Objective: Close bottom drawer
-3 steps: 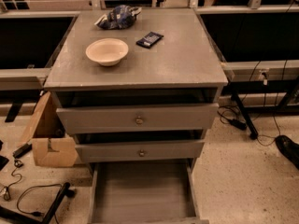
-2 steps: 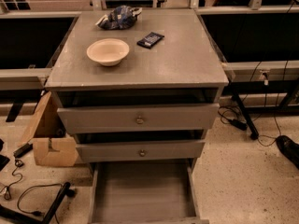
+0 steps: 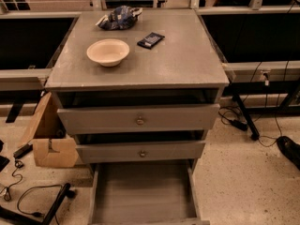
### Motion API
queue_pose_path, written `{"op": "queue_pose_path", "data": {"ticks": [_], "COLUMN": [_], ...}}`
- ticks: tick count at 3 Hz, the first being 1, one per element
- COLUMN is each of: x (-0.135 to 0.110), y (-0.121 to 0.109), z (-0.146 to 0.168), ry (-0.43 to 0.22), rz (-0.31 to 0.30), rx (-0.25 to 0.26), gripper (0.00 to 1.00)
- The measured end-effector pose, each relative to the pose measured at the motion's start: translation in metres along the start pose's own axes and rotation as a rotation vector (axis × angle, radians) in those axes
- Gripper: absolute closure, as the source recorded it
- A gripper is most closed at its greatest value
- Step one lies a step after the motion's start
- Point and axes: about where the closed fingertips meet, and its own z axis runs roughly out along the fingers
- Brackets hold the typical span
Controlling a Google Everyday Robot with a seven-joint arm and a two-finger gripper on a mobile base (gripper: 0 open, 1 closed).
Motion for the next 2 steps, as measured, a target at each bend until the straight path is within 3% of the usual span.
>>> {"op": "queue_pose_path", "data": {"ticks": [2], "x": [-0.0083], "y": [0.0043], "z": [0.0054], "ry": [-0.025], "rz": [-0.005], "rx": [-0.006], "gripper": [1.00]}}
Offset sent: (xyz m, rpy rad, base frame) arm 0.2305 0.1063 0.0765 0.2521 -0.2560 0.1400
